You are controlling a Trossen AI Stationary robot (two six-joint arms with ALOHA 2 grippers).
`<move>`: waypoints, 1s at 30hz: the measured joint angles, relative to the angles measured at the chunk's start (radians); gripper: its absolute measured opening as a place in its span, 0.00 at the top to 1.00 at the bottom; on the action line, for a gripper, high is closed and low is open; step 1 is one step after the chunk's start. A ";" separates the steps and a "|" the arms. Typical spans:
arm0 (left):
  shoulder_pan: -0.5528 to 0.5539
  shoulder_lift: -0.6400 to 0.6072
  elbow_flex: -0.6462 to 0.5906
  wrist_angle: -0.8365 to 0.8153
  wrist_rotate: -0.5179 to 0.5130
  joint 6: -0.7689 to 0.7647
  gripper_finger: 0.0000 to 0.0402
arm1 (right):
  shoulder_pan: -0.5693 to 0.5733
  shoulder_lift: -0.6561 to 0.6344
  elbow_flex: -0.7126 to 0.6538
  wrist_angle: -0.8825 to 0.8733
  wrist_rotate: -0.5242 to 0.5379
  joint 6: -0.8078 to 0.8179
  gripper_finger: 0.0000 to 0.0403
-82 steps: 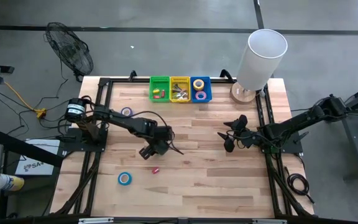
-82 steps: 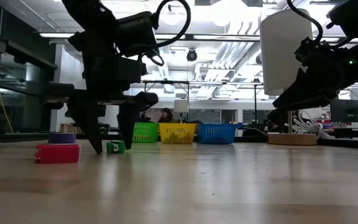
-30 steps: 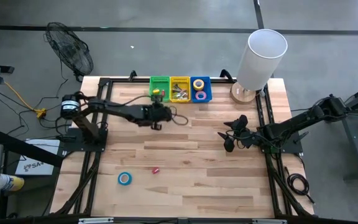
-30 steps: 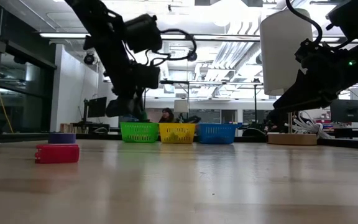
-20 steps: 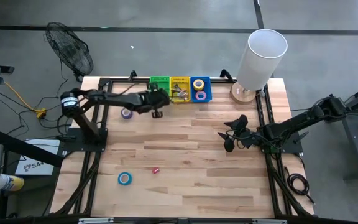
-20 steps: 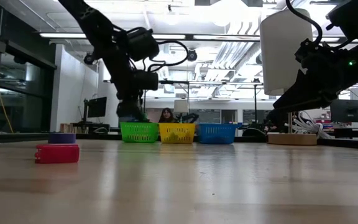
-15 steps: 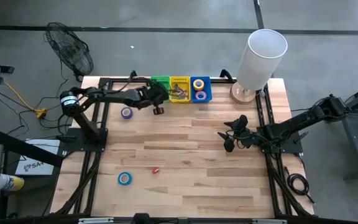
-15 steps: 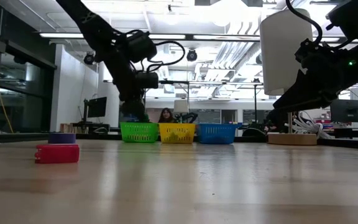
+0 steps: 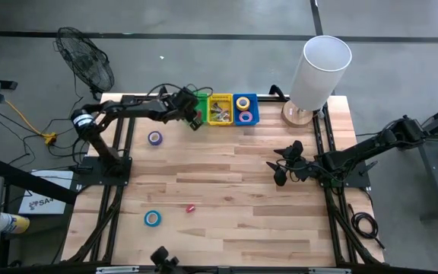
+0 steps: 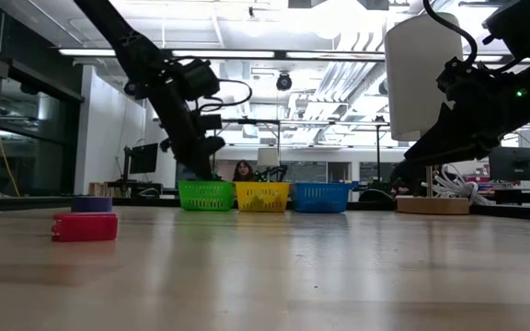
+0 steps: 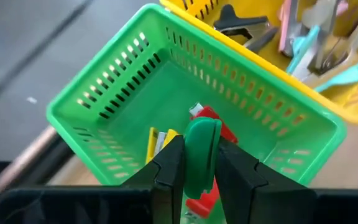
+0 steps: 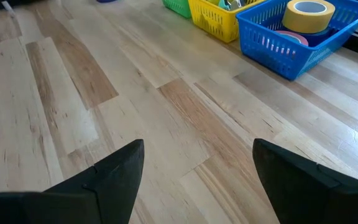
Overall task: Pick and place Stapler, Stapler remover, tape
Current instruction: Put the green stapler into the green bin, then put the red stapler into the green bin
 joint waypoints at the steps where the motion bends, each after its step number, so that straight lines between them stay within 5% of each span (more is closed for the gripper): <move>1: 0.011 0.000 0.000 0.000 0.019 -0.022 0.83 | 0.000 0.000 0.000 0.000 0.000 0.000 0.28; 15: 0.061 0.000 0.001 0.000 0.177 -0.102 0.81 | 0.000 0.000 0.000 0.000 0.000 0.000 0.28; 30: 0.061 -0.010 0.001 -0.017 0.239 -0.027 0.50 | 0.000 0.000 0.000 0.000 -0.007 0.000 0.28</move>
